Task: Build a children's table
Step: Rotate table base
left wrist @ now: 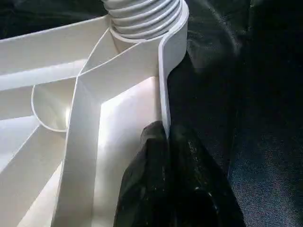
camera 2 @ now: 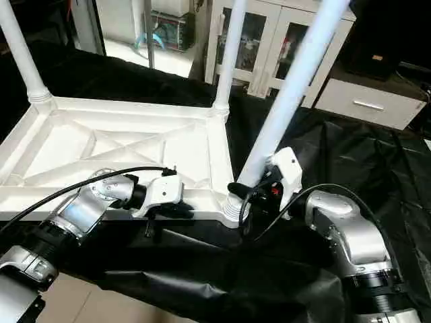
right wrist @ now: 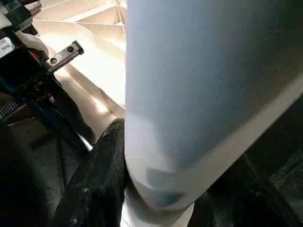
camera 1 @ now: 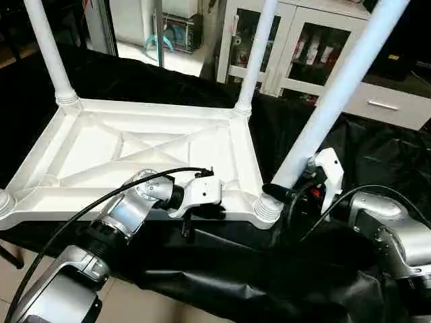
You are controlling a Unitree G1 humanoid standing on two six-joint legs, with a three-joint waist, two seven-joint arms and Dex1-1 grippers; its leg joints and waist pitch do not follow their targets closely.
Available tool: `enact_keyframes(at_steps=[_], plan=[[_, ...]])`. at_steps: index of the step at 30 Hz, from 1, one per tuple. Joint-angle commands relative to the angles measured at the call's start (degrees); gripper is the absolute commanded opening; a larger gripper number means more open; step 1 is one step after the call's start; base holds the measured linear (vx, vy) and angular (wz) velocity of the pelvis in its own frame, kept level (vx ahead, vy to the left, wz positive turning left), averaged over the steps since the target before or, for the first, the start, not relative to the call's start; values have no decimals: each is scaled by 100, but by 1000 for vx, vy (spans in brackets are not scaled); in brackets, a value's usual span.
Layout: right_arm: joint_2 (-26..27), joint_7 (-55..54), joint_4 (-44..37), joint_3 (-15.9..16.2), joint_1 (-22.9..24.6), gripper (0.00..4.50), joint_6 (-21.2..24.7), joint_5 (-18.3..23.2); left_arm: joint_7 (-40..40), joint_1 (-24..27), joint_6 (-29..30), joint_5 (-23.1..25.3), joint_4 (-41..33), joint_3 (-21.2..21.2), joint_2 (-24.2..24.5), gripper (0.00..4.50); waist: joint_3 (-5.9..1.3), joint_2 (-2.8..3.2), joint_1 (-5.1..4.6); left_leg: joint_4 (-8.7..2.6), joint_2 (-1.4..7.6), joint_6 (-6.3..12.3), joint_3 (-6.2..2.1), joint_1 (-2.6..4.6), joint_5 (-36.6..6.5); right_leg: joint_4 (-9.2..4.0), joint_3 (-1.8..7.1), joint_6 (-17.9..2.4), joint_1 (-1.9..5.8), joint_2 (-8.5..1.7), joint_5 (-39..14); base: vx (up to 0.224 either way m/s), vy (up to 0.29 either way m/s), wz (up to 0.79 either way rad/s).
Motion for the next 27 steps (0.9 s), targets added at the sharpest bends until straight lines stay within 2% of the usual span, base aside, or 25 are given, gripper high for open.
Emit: enact_keyframes(at_steps=[1, 4, 5, 7, 8, 10, 11, 15, 17, 19, 22, 24, 25, 26, 27], plan=[[158, 69, 424, 1760, 585, 184, 374, -1025, 215, -200, -63, 40, -170, 15, -259, 0, -89, 17, 28, -485, 446, 7, -299, -17, -1960, -644, 403, -503, 52, -555, -3218, 0, 0, 0], [297, 1, 483, 1890, 573, 184, 300, -1116, 269, -291, -77, 78, -88, -33, -380, 0, -70, 20, -4, -498, 438, -34, -330, -8, -2174, -698, 385, -326, 22, -553, -3652, 0, 0, 0], [369, -33, 499, 1937, 551, 184, 268, -1152, 291, -332, -86, 97, -53, -56, -435, 0, -80, 44, -13, -498, 431, -49, -342, 2, -2262, -713, 379, -273, 14, -560, -3773, 0, 0, 0], [463, -96, 511, 1927, 511, 184, 227, -1166, 289, -359, -79, 101, -44, -70, -476, 0, -79, 31, -31, -504, 424, -55, -357, -7, -2318, -735, 361, -212, 18, -563, -3893, 0, 0, 0], [500, -108, 514, 1903, 483, 184, 204, -1163, 282, -361, -77, 103, -48, -73, -479, 0, -70, 55, -55, -509, 422, -87, -387, 31, -2547, -792, 314, -116, 6, -571, -4147, 0, 0, 0], [569, -119, 570, 1885, 388, 184, 130, -1181, 257, -367, -96, 129, -24, -101, -474, 0, -86, 76, -73, -533, 419, -102, -409, 23, -2611, -813, 283, -74, 38, -571, -4110, 0, 0, 0], [598, -121, 596, 1886, 348, 184, 124, -1194, 258, -367, -107, 149, -8, -115, -479, 0, -85, 68, -82, -547, 422, -100, -417, 14, -2623, -824, 274, -68, 45, -569, -4053, 0, 0, 0], [637, -48, 638, 1907, 281, 184, 106, -1244, 268, -361, -87, 176, -19, -116, -528, 0, -85, 81, -89, -581, 443, -123, -431, 10, -2650, -819, 264, -160, 58, -577, -3782, 0, 0, 0], [641, 46, 693, 1961, 248, 184, 67, -1335, 256, -360, -92, 199, -9, -110, -549, 0, -71, 65, -83, -560, 423, -109, -416, 54, -2734, -856, 267, -138, 14, -587, -3963, 0, 0, 0], [640, 80, 722, 1991, 231, 184, 44, -1378, 252, -358, -95, 207, -7, -109, -556, 0, -54, 60, -94, -556, 407, -93, -441, 51, -2795, -893, 237, -29, 19, -599, -4276, 0, 0, 0], [636, 219, 813, 2103, 169, 184, -11, -1464, 239, -350, -104, 226, -3, -103, -573, 0, -55, 75, -102, -550, 401, -99, -467, 79, -2876, -926, 217, 5, 10, -604, -4375, 0, 0, 0], [636, 363, 923, 2278, 53, 184, -73, -1592, 225, -344, -114, 233, 0, -107, -579, 0, -30, 102, -157, -586, 419, -140, -520, 76, -3174, -934, 134, 21, 51, -586, -4354, 0, 0, 0], [636, 363, 923, 2278, 53, 184, -73, -1592, 225, -344, -114, 233, 0, -107, -579, 0, -30, 102, -157, -586, 419, -140, -520, 76, -3174, -934, 134, 21, 51, -586, -4354, 0, 0, 0], [662, 406, 1021, 2351, -27, 184, -162, -1678, 226, -347, -121, 237, 3, -111, -582, 0, -36, 95, -194, -592, 412, -163, -543, 75, -3267, -965, 86, 58, 91, -599, -4360, 0, 0, 0], [751, 342, 1153, 2296, -102, 184, -296, -1714, 246, -349, -136, 244, 13, -98, -590, 0, -42, 85, -233, -568, 392, -146, -547, 112, -3291, -998, 73, 57, 54, -623, -4449, 0, 0, 0]])
